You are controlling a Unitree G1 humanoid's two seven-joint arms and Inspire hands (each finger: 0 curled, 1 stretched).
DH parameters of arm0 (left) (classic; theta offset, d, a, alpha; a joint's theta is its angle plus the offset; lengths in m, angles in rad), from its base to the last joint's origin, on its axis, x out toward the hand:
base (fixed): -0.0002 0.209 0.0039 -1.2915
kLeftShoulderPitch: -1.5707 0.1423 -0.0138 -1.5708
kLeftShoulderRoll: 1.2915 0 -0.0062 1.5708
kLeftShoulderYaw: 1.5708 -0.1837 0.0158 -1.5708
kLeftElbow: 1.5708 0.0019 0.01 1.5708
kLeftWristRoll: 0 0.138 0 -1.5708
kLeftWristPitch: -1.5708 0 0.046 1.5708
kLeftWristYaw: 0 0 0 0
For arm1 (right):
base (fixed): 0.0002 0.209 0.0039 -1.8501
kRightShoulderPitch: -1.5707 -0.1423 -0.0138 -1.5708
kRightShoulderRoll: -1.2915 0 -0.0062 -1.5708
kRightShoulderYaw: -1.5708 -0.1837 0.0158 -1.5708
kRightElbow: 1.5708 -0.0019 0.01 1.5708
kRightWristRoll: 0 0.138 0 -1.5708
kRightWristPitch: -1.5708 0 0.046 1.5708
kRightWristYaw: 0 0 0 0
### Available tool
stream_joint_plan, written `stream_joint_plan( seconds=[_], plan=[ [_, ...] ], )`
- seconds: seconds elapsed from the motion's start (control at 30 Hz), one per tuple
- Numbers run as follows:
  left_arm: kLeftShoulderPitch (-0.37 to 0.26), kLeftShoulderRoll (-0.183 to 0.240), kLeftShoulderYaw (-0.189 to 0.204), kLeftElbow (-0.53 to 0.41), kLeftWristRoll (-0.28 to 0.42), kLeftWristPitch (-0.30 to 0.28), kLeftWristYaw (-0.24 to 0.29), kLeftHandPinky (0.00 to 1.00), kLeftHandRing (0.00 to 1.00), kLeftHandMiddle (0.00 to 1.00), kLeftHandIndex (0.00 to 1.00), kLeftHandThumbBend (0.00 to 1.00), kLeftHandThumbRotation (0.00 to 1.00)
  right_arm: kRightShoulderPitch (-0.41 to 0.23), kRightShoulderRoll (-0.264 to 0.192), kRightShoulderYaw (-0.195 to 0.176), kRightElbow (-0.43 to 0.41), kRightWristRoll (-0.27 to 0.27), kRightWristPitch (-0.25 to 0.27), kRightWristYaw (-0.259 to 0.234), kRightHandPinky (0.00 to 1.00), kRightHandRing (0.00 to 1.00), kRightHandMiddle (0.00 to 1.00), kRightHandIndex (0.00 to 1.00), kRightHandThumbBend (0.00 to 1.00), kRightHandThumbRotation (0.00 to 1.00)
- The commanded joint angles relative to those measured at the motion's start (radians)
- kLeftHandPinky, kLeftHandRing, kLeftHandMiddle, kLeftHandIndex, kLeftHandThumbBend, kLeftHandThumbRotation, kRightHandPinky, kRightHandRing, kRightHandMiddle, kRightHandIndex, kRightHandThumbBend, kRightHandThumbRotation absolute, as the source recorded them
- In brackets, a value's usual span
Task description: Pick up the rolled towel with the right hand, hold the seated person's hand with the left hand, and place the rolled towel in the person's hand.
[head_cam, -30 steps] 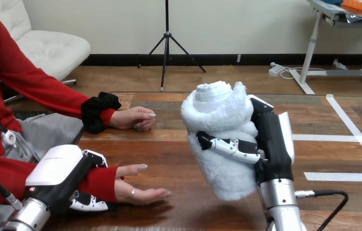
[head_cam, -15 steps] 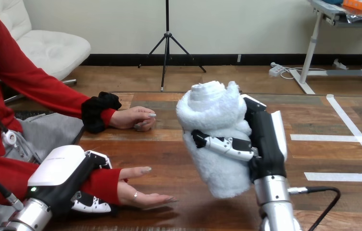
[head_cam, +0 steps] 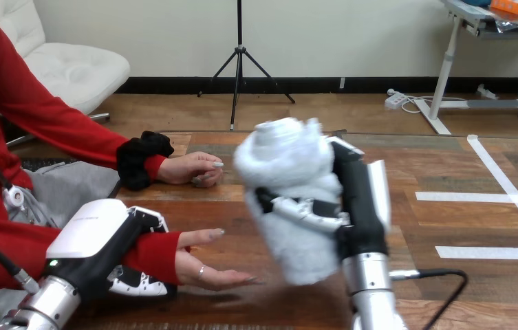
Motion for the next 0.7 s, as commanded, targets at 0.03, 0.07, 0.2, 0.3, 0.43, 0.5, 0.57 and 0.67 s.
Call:
stream_joint_plan(
  seconds=[0.03, 0.07, 0.2, 0.3, 0.43, 0.5, 0.57, 0.67],
  plan=[
    [-0.066, -0.038, 0.023, -0.093, -0.035, -0.027, 0.001, 0.24, 0.31, 0.38, 0.42, 0.78, 0.14, -0.12, 0.054, 0.029, 0.009, -0.022, -0.047, -0.049, 0.22, 0.27, 0.36, 0.32, 0.71, 0.0],
    [-0.066, -0.039, 0.023, -0.096, -0.035, -0.024, -0.001, 0.24, 0.31, 0.38, 0.42, 0.78, 0.14, -0.12, 0.058, 0.034, 0.012, -0.023, -0.048, -0.055, 0.22, 0.27, 0.36, 0.32, 0.71, 0.0],
    [-0.066, -0.042, 0.025, -0.106, -0.032, -0.016, -0.005, 0.24, 0.31, 0.38, 0.42, 0.78, 0.15, -0.127, 0.069, 0.047, 0.029, -0.021, -0.062, -0.07, 0.22, 0.27, 0.35, 0.32, 0.69, 0.0],
    [-0.069, -0.045, 0.026, -0.112, -0.03, -0.015, -0.006, 0.25, 0.32, 0.39, 0.42, 0.78, 0.15, -0.128, 0.083, 0.061, 0.037, -0.02, -0.067, -0.083, 0.21, 0.26, 0.35, 0.31, 0.69, 0.0],
    [-0.074, -0.052, 0.028, -0.115, -0.034, -0.011, -0.009, 0.25, 0.32, 0.39, 0.42, 0.78, 0.15, -0.128, 0.101, 0.077, 0.049, -0.01, -0.083, -0.088, 0.2, 0.26, 0.35, 0.31, 0.67, 0.0],
    [-0.075, -0.054, 0.029, -0.116, -0.035, -0.012, -0.008, 0.25, 0.32, 0.39, 0.42, 0.79, 0.15, -0.129, 0.106, 0.084, 0.057, -0.01, -0.094, -0.094, 0.2, 0.25, 0.35, 0.31, 0.66, 0.0],
    [-0.079, -0.058, 0.031, -0.114, -0.036, -0.015, -0.006, 0.26, 0.32, 0.39, 0.42, 0.79, 0.14, -0.129, 0.115, 0.091, 0.07, -0.016, -0.111, -0.112, 0.19, 0.24, 0.34, 0.31, 0.66, 0.0],
    [-0.082, -0.061, 0.032, -0.119, -0.031, -0.009, -0.008, 0.26, 0.32, 0.39, 0.43, 0.79, 0.14, -0.133, 0.128, 0.1, 0.091, -0.014, -0.139, -0.131, 0.18, 0.23, 0.33, 0.31, 0.66, 0.0]
  ],
)
